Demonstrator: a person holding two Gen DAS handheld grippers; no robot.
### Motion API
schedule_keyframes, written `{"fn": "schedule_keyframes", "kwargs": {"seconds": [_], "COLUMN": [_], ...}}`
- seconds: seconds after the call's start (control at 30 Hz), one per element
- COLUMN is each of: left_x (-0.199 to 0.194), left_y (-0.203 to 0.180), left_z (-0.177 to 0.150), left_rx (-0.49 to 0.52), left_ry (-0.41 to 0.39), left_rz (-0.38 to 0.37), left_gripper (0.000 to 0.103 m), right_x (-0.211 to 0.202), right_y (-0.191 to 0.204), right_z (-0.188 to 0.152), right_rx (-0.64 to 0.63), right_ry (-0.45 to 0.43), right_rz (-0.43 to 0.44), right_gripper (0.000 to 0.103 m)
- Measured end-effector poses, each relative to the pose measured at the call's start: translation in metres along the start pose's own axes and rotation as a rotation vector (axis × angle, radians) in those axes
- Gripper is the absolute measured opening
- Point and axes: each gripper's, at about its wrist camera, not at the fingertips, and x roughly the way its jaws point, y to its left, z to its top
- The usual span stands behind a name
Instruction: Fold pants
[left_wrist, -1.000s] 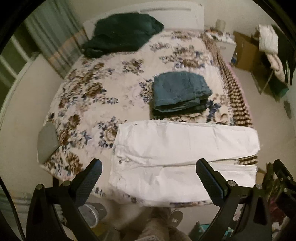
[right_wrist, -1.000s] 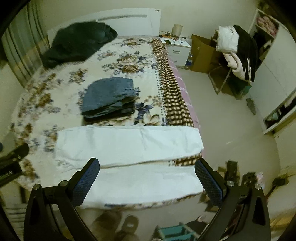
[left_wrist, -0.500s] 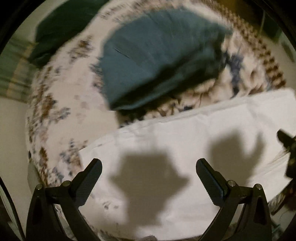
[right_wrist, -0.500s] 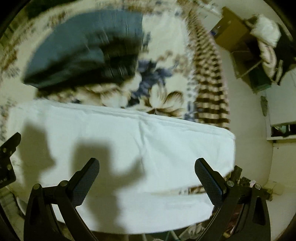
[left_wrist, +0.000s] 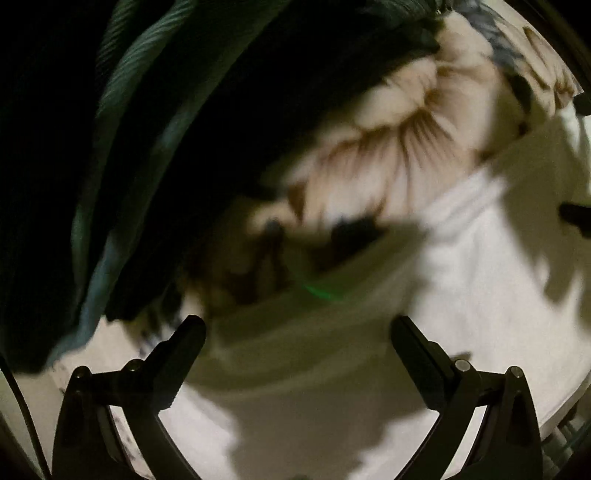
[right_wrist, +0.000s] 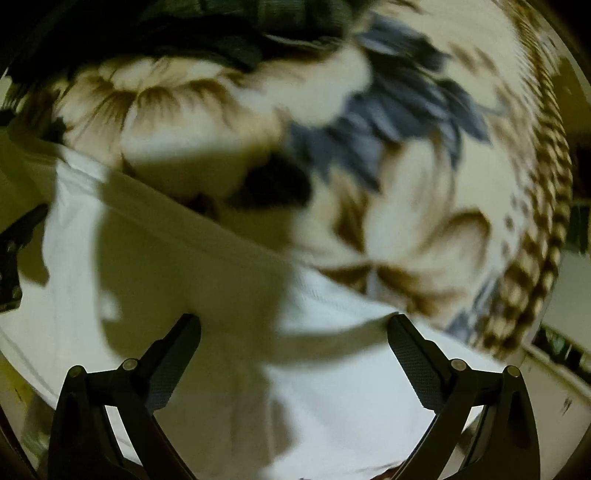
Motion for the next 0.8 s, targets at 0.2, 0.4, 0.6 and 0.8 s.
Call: {"fn": "schedule_keyframes", "kwargs": {"seconds": [0.2, 0.4, 0.6, 0.8], "left_x": [-0.01, -0.039, -0.083, -0.148], "left_y": [0.006, 0.0, 0.007, -0.019], "left_z": [0.004, -0.001, -0.02, -0.071], "left_rx": [0.033, 0.064, 0.021, -0.088], "left_ry": [-0.047, -0.108, -0.191, -0.281], "left_rz": [-0.135, -0.111, -0.068, -0.084], "left_gripper": [0.056, 0.013, 0.006, 0.005], "right_x": [0.0, -0.011, -0.04, -0.09], "right_y": [0.002, -0.009, -0.019, -0.014], "right_z": [0.02, 0.019, -0.004, -0.064], "right_rx": [-0.054, 0.008, 0.068, 0.118], "right_ry": [-0.05, -0.105, -0.196, -0.312], "right_rz": [0.055, 0.063, 0.088, 0.101], "right_gripper": [0.062, 0.014, 0.009, 0.008]}}
